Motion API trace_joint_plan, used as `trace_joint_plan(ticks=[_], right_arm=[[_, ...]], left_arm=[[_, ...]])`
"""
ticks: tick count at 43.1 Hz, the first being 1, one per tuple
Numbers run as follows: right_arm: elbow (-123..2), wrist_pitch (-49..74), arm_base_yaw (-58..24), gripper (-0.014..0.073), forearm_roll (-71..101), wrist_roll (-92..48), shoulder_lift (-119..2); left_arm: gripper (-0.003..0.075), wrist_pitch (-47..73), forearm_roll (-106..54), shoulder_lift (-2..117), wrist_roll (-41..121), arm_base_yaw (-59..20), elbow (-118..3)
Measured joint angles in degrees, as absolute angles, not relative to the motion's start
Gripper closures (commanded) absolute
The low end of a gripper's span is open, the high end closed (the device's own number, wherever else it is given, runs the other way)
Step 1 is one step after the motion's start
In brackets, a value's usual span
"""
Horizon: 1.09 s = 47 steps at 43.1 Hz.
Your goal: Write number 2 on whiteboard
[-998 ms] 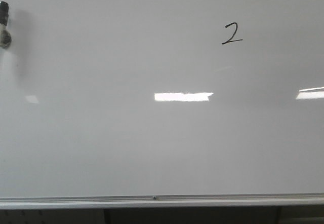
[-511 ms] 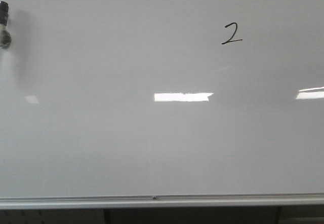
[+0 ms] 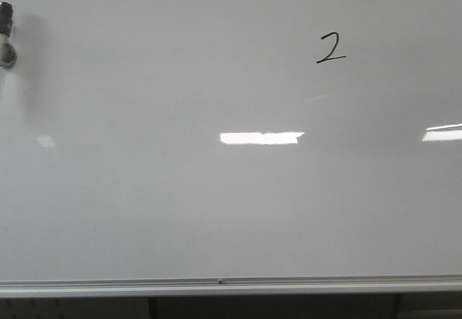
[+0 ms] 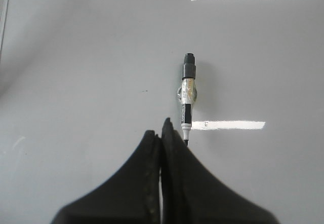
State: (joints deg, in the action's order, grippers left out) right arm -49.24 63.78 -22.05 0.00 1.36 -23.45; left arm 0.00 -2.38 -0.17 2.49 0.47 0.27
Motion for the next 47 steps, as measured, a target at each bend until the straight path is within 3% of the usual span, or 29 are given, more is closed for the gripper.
trace_joint_plan(ticks=[23, 29, 40, 47], right_arm=[[-48.64, 63.41, -21.91, 0.0662, 0.0, 1.36, -23.1], [-44.8, 61.14, -17.34, 0.0662, -1.05, 1.36, -20.18], [-26.55, 38.36, -5.25, 0.0662, -1.8, 1.36, -9.41], [-14.1, 24.17, -1.62, 0.0662, -1.8, 1.36, -2.89]], left_arm=[[0.0741, 0.0, -2.38, -0.17, 2.49, 0.47, 0.27], [0.0741, 0.0, -2.38, -0.17, 2.49, 0.47, 0.27], [0.0741, 0.0, -2.38, -0.17, 2.49, 0.47, 0.27], [0.0741, 0.0, -2.38, -0.17, 2.49, 0.47, 0.27]])
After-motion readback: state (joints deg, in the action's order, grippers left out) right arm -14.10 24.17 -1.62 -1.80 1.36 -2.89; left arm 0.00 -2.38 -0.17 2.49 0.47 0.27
